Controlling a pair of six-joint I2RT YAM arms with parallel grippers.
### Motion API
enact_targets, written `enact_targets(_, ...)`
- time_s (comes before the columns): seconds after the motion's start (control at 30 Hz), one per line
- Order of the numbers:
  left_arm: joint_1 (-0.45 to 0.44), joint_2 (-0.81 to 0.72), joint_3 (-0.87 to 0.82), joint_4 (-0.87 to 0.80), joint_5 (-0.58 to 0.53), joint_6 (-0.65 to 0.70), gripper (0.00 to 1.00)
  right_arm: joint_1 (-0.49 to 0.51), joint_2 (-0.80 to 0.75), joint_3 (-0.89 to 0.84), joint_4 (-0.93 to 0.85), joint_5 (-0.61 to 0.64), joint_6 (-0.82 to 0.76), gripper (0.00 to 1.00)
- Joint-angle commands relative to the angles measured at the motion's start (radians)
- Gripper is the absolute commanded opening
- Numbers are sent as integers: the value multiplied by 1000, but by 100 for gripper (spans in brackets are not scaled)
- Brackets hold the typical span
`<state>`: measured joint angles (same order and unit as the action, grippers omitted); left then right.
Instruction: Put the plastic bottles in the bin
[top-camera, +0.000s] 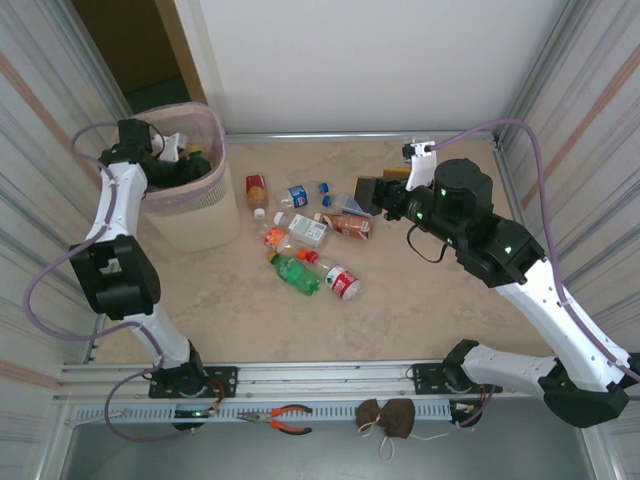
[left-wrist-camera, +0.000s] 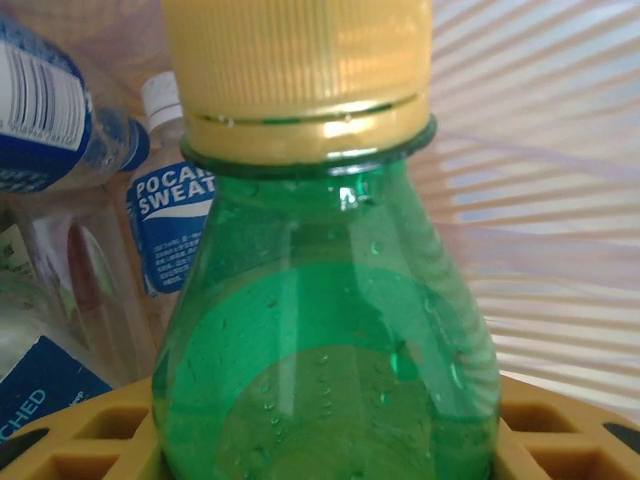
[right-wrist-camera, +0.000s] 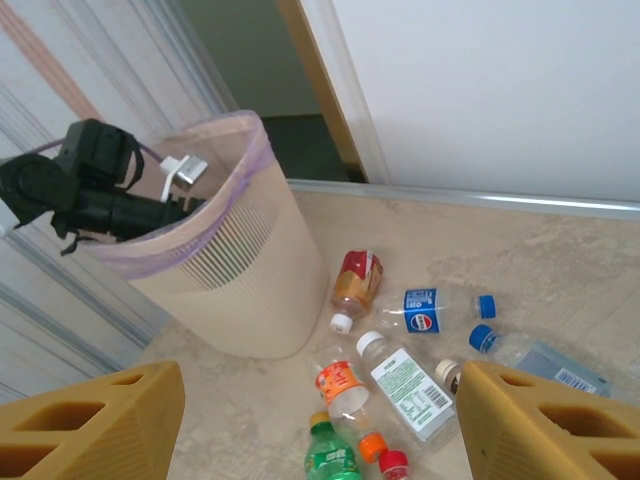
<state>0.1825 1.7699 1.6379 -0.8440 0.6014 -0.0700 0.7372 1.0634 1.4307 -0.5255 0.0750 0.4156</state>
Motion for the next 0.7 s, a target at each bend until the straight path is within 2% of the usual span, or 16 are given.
enact_targets(0.0,-10,8,-33,-61,35,54,54,-8,2,-4,5,-12,22,71)
enact_targets(0.3,-31,71,-13,-143,-8,115,65,-10,14,-7,7,-21,27,71)
enact_targets(0.67,-31,-17,97,-157,-10,96,78,-18,24,3,-19,-12,29,71)
